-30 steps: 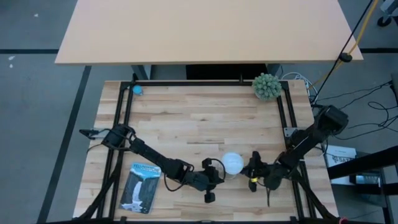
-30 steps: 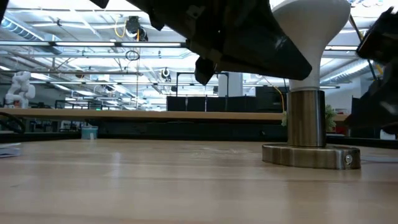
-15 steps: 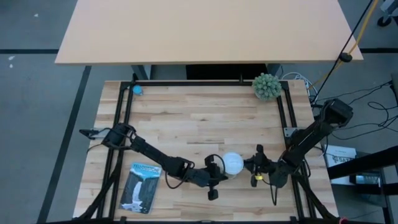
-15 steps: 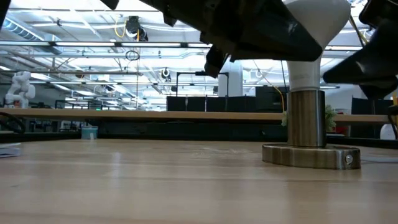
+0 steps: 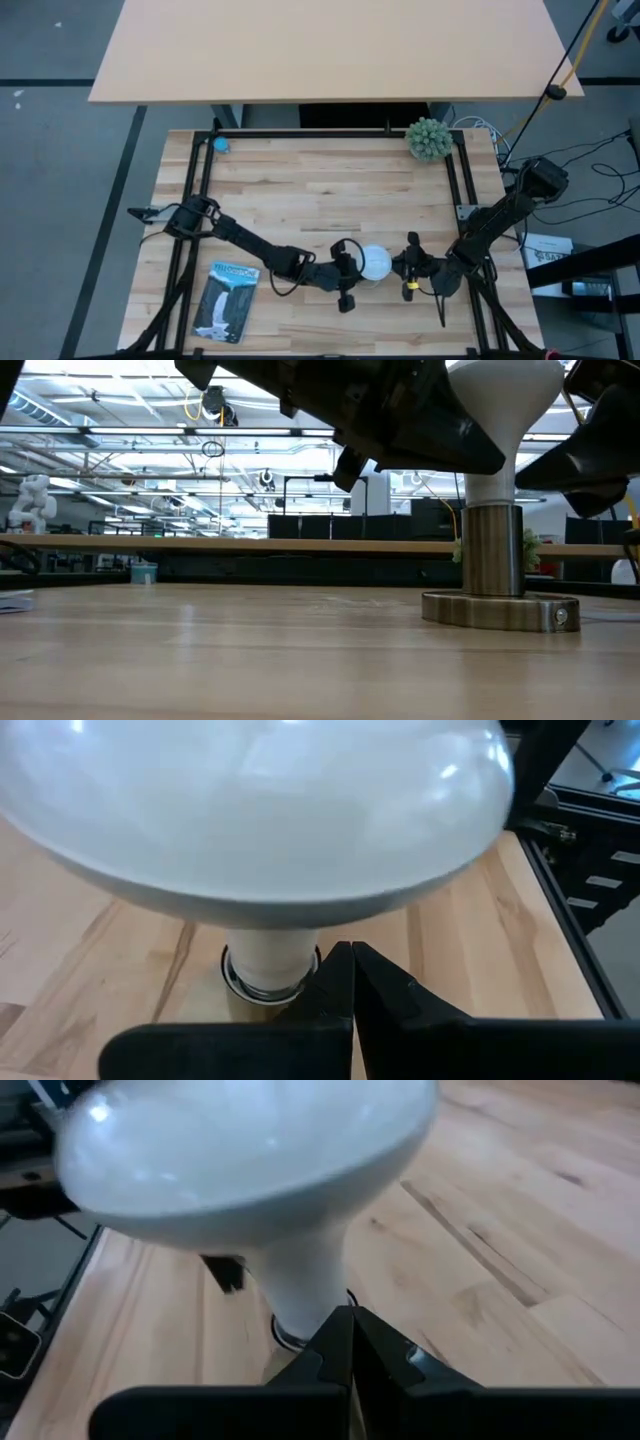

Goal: Screw lightbulb
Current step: Insert the lightbulb into the bronze lamp socket

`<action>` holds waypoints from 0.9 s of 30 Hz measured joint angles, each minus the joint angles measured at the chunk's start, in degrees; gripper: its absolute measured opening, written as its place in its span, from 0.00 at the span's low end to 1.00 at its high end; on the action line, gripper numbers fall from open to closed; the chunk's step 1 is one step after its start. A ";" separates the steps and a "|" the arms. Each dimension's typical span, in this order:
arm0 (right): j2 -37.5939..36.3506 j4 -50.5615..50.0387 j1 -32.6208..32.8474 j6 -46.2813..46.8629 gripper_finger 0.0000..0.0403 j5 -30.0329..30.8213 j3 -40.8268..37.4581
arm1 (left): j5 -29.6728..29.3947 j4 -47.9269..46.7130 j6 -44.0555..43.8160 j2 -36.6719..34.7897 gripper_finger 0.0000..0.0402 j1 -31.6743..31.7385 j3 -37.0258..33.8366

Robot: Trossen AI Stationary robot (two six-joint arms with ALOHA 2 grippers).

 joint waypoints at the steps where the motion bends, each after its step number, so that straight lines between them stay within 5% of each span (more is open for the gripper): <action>1: 0.00 0.74 -0.17 -0.91 0.00 0.15 0.00 | 0.00 0.00 0.00 0.00 0.00 0.03 0.00; 27: 0.02 3.82 -2.14 -4.53 0.00 -6.45 -0.02 | 0.11 -1.55 1.25 0.00 0.00 0.17 -0.03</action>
